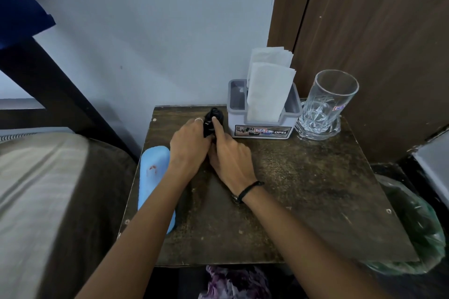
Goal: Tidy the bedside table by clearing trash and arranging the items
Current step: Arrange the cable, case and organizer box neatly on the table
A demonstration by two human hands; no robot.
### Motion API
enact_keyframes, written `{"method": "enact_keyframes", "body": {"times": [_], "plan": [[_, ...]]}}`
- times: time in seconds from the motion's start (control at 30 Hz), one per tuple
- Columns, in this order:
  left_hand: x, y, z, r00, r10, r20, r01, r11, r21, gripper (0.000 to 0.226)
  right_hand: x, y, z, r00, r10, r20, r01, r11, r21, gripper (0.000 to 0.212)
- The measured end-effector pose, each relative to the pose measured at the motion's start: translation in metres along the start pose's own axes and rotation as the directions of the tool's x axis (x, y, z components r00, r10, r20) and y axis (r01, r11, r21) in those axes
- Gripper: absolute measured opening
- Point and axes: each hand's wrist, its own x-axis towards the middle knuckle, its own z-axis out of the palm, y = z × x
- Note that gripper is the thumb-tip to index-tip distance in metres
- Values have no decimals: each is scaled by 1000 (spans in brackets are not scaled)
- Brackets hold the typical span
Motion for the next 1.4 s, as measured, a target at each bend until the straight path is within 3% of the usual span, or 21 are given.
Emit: {"method": "enact_keyframes", "body": {"times": [0.13,0.27,0.43,0.5,0.6,0.7,0.83,1.1,1.4], "plan": [[-23,-9,-14,995,73,-62,-80,989,-125,37,-11,-1,-11,999,42,-13,-39,990,138,65],[-69,-43,-41,976,198,-87,-206,974,-92,55,-37,-12,-23,996,-52,76,26,952,306,73],[-128,-102,-69,978,150,148,-128,981,-146,97,-68,-31,-27,915,-216,342,67,914,400,87],[-147,-114,-70,971,110,212,-68,978,-197,108,-77,-39,-25,887,-257,383,106,922,372,93],[-161,-116,-59,974,63,216,0,961,-277,105,-84,-48,-21,898,-266,350,166,942,290,91],[-162,-109,-49,991,-27,132,70,939,-335,94,-86,-50,-17,927,-222,302,126,943,308,85],[-153,-97,-38,998,-31,59,51,928,-369,82,-86,-46,-15,959,-150,241,57,934,353,79],[-121,-85,-23,998,-68,14,68,922,-381,78,-62,-40,-13,982,-49,184,-44,883,467,63],[-61,-87,-28,998,-46,51,60,940,-336,72,-13,-37,1,992,74,102,-94,974,205,57]]}}
